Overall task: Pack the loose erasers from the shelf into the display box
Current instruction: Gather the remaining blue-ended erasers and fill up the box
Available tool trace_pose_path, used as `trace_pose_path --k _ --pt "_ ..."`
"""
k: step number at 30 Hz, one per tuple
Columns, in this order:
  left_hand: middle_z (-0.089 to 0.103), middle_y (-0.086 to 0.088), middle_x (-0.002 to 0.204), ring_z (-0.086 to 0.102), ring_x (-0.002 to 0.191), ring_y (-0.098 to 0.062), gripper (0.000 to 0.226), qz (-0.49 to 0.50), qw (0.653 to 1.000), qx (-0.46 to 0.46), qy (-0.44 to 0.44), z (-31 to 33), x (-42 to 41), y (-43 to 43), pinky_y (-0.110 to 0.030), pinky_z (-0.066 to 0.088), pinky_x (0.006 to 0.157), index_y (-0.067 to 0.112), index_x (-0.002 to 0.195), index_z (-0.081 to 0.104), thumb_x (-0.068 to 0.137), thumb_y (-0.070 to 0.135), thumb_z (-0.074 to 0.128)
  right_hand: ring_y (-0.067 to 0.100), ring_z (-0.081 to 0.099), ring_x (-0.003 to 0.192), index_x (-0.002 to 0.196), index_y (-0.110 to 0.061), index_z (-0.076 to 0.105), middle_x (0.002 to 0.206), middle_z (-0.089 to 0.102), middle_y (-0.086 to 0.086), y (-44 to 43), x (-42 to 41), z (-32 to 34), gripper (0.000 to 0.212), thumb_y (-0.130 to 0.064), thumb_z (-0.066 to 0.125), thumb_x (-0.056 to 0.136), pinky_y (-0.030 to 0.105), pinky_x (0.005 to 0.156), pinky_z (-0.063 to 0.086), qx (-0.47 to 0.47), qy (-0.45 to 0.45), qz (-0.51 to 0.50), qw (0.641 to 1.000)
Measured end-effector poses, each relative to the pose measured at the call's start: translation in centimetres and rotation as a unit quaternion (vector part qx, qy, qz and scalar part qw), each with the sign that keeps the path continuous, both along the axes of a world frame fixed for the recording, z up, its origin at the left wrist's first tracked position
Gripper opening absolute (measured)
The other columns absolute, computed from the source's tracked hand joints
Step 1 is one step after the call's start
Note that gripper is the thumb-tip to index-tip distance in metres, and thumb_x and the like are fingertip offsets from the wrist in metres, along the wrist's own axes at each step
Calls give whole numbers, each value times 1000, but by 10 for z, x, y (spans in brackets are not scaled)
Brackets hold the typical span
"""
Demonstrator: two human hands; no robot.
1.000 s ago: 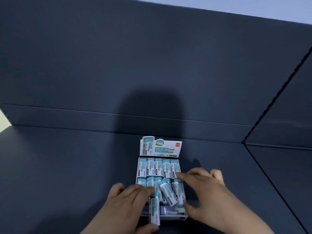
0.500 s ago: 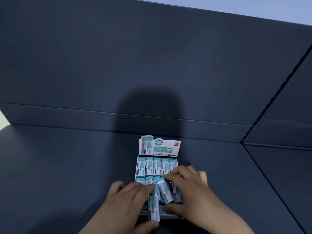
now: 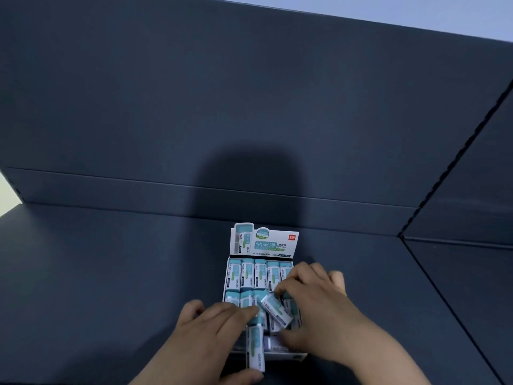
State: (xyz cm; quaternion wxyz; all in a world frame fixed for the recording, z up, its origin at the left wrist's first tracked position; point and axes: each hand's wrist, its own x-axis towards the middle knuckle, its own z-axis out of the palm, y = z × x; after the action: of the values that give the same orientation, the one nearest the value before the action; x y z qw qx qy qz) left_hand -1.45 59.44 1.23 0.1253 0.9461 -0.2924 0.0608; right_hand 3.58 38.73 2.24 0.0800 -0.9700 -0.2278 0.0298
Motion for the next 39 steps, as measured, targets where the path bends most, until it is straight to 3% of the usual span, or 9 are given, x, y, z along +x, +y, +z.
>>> trace_pose_path --k 11,15,18,21,24,27,30,35,39 --pt "65 26 93 59 88 11 65 -5 1000 -13 -12 -5 2 -2 -19 30 77 32 114 45 66 75 34 9 25 102 108 -35 41 99 27 -14 6 0 1 60 -64 53 57 30 83 15 -10 18 -13 1000" --pt "64 27 91 58 87 12 67 -5 1000 -5 -14 -7 4 -5 -13 40 71 33 111 53 63 75 35 10 25 104 118 -34 40 102 26 -14 18 1 0 65 -62 54 62 29 85 15 5 8 14 1000" --pt "66 24 90 60 86 9 66 -11 999 -24 -19 -8 3 -4 -19 32 76 30 111 49 63 73 36 11 26 106 117 -32 42 101 25 -14 24 4 -1 60 -57 56 65 29 84 15 15 19 20 999" --pt "67 22 88 61 84 9 66 -9 1000 -14 -25 -10 3 -3 -20 29 75 30 106 63 63 73 36 11 26 106 113 -33 43 100 26 -13 23 6 -3 57 -56 57 63 29 85 16 12 23 14 1000" --pt "66 25 88 60 84 11 66 -8 1000 -6 -8 -9 5 -3 -16 38 77 31 100 69 64 74 35 10 26 105 108 -33 43 100 28 -12 23 7 -4 55 -58 57 62 29 86 17 6 22 -2 1000" --pt "65 25 91 59 86 12 66 -6 1000 -15 -9 -8 6 -1 -14 37 78 32 106 64 65 75 35 10 26 108 112 -34 43 104 29 -13 23 8 -3 58 -59 60 63 30 86 17 9 18 -17 1000" --pt "66 24 93 59 89 10 67 3 999 -27 -25 -8 5 5 -19 31 79 31 115 47 66 74 35 6 25 109 117 -40 42 108 31 -18 15 6 -2 65 -68 60 62 29 84 16 31 35 -34 998" --pt "66 22 87 55 87 10 68 26 998 -41 -48 -6 3 17 -19 30 77 29 113 46 63 74 36 4 35 100 97 -41 47 97 40 -22 13 4 -3 26 -60 52 79 30 76 13 52 27 -65 996" --pt "66 24 89 60 84 10 66 29 999 -22 -30 -5 5 15 -18 29 75 30 107 61 63 73 36 6 41 102 98 -40 47 100 46 -20 21 11 -3 23 -56 51 82 30 72 10 51 -46 -101 992"
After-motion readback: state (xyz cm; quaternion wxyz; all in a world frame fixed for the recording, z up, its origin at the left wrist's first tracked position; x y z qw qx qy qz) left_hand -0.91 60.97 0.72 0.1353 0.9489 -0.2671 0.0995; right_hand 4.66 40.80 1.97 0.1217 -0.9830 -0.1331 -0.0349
